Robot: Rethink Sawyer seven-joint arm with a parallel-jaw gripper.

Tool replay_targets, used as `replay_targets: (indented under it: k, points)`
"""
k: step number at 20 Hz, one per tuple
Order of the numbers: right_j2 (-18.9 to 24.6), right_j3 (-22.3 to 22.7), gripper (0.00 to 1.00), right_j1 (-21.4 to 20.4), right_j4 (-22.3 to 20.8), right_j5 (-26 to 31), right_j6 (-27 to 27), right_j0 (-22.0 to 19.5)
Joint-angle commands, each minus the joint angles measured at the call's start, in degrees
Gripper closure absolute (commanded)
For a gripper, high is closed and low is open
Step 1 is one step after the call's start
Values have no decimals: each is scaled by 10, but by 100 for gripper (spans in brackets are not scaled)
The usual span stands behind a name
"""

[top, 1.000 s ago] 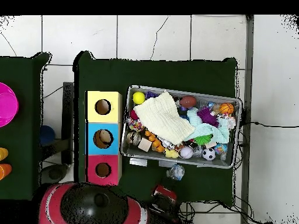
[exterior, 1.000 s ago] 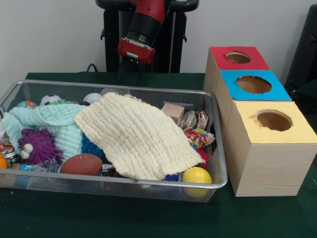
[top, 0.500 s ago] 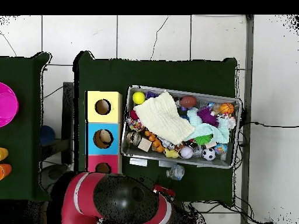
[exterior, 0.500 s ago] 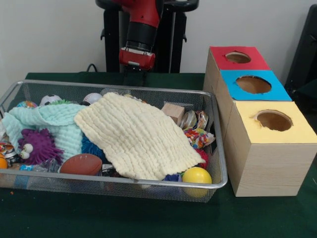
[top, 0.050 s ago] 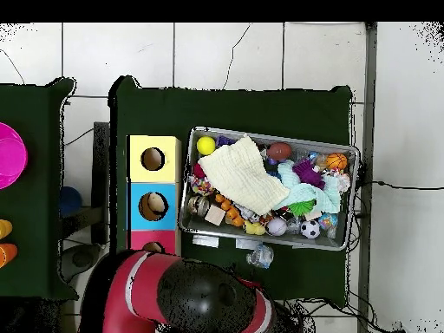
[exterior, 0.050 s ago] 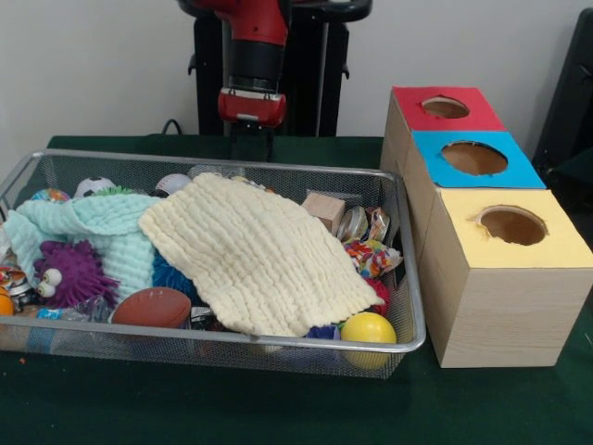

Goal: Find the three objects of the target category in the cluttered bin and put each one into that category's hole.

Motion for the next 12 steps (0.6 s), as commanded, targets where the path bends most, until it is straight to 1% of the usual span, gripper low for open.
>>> replay_targets:
  k: [1,5,7,9,12]
  points:
    - [89,-60,0,80,-50,141,19,-15]
    - [91,-63,0,79,-49,150,25,-16]
    - [88,-58,0,75,-38,153,25,-13]
    - [79,-45,0,77,-4,136,22,0]
    - [61,-10,0,90,86,82,25,31]
